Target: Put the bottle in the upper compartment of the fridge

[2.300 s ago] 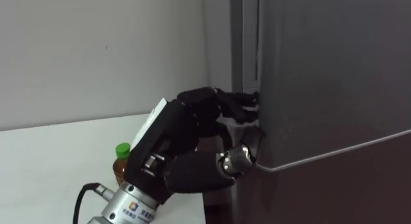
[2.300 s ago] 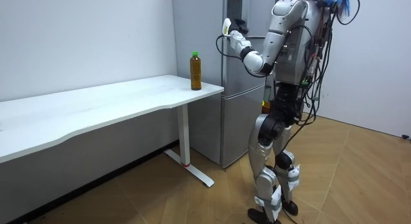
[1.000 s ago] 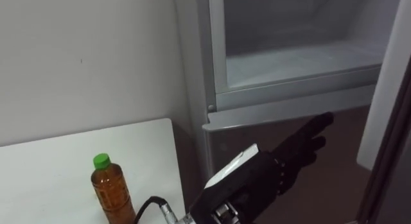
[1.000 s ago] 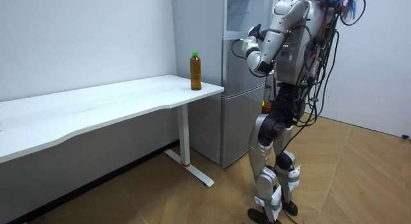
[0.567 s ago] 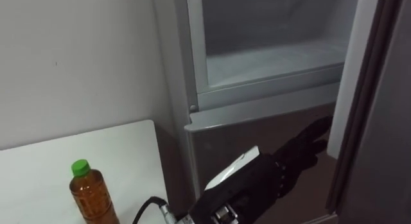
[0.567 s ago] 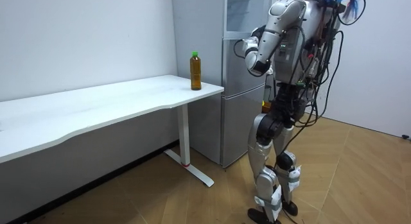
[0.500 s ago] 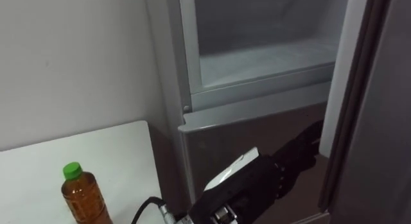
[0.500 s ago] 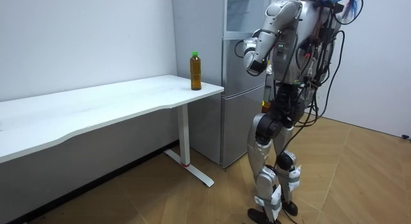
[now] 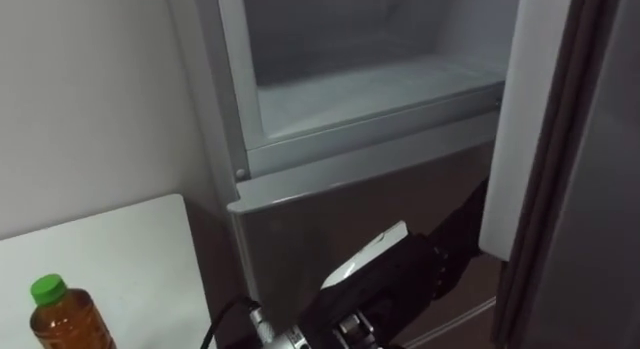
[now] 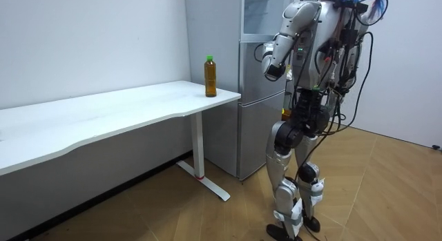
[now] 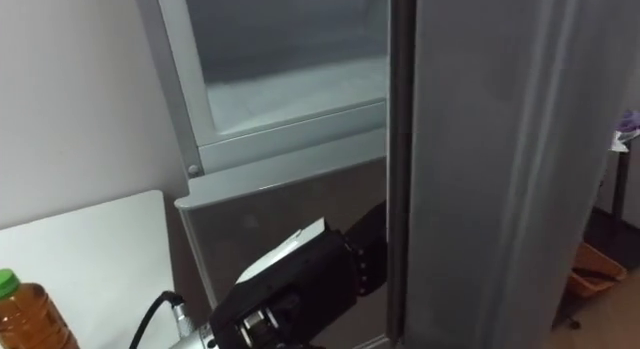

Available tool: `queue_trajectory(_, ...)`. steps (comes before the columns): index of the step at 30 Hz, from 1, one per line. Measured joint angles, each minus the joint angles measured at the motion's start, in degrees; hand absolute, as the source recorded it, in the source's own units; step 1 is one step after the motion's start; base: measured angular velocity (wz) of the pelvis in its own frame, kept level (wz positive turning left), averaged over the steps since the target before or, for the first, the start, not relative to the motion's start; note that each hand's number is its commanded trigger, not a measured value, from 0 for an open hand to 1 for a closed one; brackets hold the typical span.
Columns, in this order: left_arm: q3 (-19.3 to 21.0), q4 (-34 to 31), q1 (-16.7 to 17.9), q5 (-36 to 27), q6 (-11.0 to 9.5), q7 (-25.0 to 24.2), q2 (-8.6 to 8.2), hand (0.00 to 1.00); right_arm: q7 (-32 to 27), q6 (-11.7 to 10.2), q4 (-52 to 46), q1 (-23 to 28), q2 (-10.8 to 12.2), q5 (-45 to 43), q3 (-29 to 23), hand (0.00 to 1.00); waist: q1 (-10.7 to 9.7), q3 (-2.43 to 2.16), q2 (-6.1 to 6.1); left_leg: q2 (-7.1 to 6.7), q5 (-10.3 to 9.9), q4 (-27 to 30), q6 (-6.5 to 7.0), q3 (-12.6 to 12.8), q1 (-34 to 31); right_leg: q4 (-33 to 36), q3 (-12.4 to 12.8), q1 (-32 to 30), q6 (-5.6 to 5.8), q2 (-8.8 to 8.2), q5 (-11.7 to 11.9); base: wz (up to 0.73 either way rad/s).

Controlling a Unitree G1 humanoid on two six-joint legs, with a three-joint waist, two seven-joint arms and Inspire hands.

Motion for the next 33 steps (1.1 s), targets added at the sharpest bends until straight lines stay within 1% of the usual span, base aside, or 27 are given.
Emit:
queue_trajectory(2,-0.01,0.39,-0.57,-0.02,0.02,-0.03,0.01,0.00,0.18,0.01,0.47,0.14,-0.11,0.78,-0.01,0.00,-0.09,0.07,0.16,0.17,-0.07,-0.04,-0.12,0.34,0.41,0.03,0.28,-0.09,-0.07,0.10,0.04,-0.14)
queue_trajectory(4,-0.02,0.40,-0.58,-0.04,0.16,0.01,0.01,0.00,0.16,0.06,0.87,-0.01,-0.15,2.12,-0.02,0.00,-0.22,0.04,0.41,0.53,-0.21,-0.22,-0.33,1.41,0.82,0.02,1.18,-0.13,-0.29,0.41,0.18,-0.21)
queue_trajectory(6,-0.02,0.39,-0.64,-0.05,0.37,0.02,-0.01,0.00,0.12,0.32,0.90,0.04,-0.18,2.38,-0.15,0.00,-0.92,0.04,0.39,0.71,-0.26,-0.19,-0.43,1.64,0.80,-0.01,1.37,-0.18,-0.38,0.59,0.23,-0.11)
queue_trajectory(7,-0.04,0.39,-0.85,-0.03,0.60,0.03,-0.02,0.00,0.08,0.46,0.92,0.04,-0.25,2.36,-0.53,0.00,-1.53,0.04,0.39,0.77,-0.26,-0.02,-0.46,1.80,0.89,-0.06,1.50,-0.21,-0.41,0.74,0.25,-0.07)
queue_trajectory(8,-0.10,0.39,-1.10,-0.02,0.84,0.03,-0.03,0.00,0.08,0.52,0.95,0.04,-0.36,2.32,-0.54,0.00,-1.67,0.04,0.40,0.80,-0.26,-0.01,-0.48,1.93,0.94,-0.10,1.62,-0.25,-0.41,0.81,0.25,-0.14)
queue_trajectory(10,-0.60,0.40,-2.40,0.07,1.65,0.06,0.00,0.00,0.08,0.73,1.23,0.03,-0.99,2.28,-0.54,0.00,-1.64,0.05,0.39,1.03,-0.23,-0.05,-0.54,3.14,1.02,-0.04,2.73,-0.88,-0.52,0.93,0.28,-0.25)
queue_trajectory(12,-1.09,0.42,-3.07,0.09,2.11,0.14,0.00,0.00,0.08,0.76,1.62,0.21,-1.48,2.29,-0.55,0.00,-1.88,0.13,0.27,1.12,-0.23,-0.37,-0.63,3.84,1.52,0.02,3.13,-0.88,-0.56,1.02,0.31,-0.25)
queue_trajectory(14,-1.64,0.44,-3.32,0.07,2.11,0.30,-0.02,0.00,0.07,0.81,1.67,0.64,-1.95,2.31,-0.52,0.00,-2.01,0.14,0.25,1.28,-0.26,-0.77,-0.80,4.79,2.05,0.03,3.57,-0.91,-0.56,1.15,0.31,-0.24)
queue_trajectory(16,-2.31,1.42,-4.93,0.03,2.11,0.31,-0.02,0.00,0.07,0.82,1.72,1.25,-2.18,2.25,-0.52,0.00,-2.09,0.30,0.01,1.54,-0.42,-0.85,-1.07,5.76,2.42,0.05,4.45,-0.94,-0.64,1.49,0.36,-0.21)
queue_trajectory(18,-2.35,2.07,-5.78,0.03,2.11,0.31,-0.02,0.00,0.07,0.82,1.75,1.47,-2.18,2.23,-0.50,0.00,-2.15,0.35,-0.06,1.78,-0.56,-0.92,-1.28,6.38,2.65,-0.02,4.96,-0.97,-0.72,1.73,0.41,-0.20)
queue_trajectory(19,-2.49,2.52,-6.60,0.02,2.11,0.32,-0.01,0.00,0.08,0.82,1.95,1.48,-2.18,2.24,-0.50,0.00,-2.55,0.35,-0.07,1.88,-0.64,-0.92,-1.39,6.48,2.64,-0.14,5.21,-1.02,-0.78,1.86,0.44,-0.12)
queue_trajectory(23,-3.55,2.58,-7.88,-0.05,2.11,0.43,-0.18,0.00,0.09,0.94,2.92,1.35,-2.22,2.27,-0.50,0.00,-3.15,0.36,-0.08,2.04,-0.72,-1.17,-1.59,6.92,2.67,-0.06,5.30,-1.35,-1.02,2.00,0.29,-0.08)
queue_trajectory(26,-4.01,2.60,-9.27,-0.16,2.08,0.49,-0.24,0.00,0.09,1.11,3.35,1.07,-2.26,2.25,-0.49,0.00,-3.07,0.37,-0.11,2.24,-0.75,-1.12,-1.71,8.04,2.65,0.02,5.29,-1.86,-1.03,2.05,0.28,-0.17)
queue_trajectory(28,-4.30,2.60,-10.06,-0.19,1.97,0.49,-0.70,0.00,0.09,1.19,3.47,1.12,-2.28,2.19,-0.51,0.00,-3.20,0.38,-0.12,2.27,-0.75,-1.06,-1.71,8.34,2.68,-0.04,5.31,-1.92,-1.05,2.03,0.27,-0.10)
queue_trajectory(31,-4.44,3.42,-10.80,-0.56,1.69,0.45,-2.00,0.00,0.09,1.34,3.45,0.90,-2.30,1.12,-0.58,0.00,-3.33,0.46,-0.25,2.53,-0.77,-0.59,-1.75,9.45,2.71,-0.04,5.46,-2.10,-1.10,2.03,0.24,-0.15)
queue_trajectory(33,-4.44,3.94,-10.81,-0.57,1.65,0.45,-2.24,0.00,0.06,1.34,3.45,0.83,-2.32,0.57,-0.59,0.00,-3.72,0.53,-0.35,2.65,-0.78,-0.22,-1.77,9.52,2.60,0.01,5.41,-2.16,-1.22,2.04,0.17,-0.07)
